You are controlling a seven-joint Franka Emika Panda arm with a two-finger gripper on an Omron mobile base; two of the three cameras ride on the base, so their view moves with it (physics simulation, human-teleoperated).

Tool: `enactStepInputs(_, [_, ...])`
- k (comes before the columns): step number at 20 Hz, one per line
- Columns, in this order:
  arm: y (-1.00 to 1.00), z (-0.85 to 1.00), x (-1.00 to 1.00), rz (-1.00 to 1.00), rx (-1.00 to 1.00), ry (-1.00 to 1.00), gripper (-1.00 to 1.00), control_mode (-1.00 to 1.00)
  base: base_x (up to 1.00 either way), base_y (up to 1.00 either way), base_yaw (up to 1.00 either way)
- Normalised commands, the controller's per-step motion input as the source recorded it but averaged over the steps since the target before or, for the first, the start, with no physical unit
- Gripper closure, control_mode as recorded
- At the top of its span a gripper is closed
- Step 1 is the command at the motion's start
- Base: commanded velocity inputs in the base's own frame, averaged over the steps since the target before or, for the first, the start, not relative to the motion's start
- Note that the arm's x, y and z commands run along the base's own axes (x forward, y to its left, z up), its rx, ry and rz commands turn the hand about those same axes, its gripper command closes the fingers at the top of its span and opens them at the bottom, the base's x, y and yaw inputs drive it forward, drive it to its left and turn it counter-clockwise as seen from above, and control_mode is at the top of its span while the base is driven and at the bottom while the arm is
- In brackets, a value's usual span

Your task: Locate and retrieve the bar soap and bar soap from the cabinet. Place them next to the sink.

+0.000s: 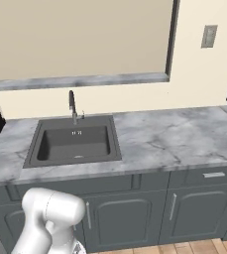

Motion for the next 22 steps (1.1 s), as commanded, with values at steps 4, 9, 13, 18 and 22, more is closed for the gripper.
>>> enactStepInputs(4, [0.87,-0.16,0.10,-0.08,-0.01,0.05,1.00,-1.00,0.00,0.00,0.00])
enactStepInputs(9, [0.78,0.00,0.31,0.01,-0.17,0.23,1.00,-1.00,0.00,0.00,0.00])
enactStepInputs(13, [0.54,0.07,0.63,0.00,-0.19,0.37,1.00,-1.00,0.00,0.00,0.00])
enactStepInputs(18, [0.46,0.00,0.72,0.01,-0.10,0.25,1.00,-1.00,0.00,0.00,0.00])
enactStepInputs(22, [0.09,-0.20,0.84,0.01,0.02,0.07,1.00,-1.00,0.00,0.00,0.00])
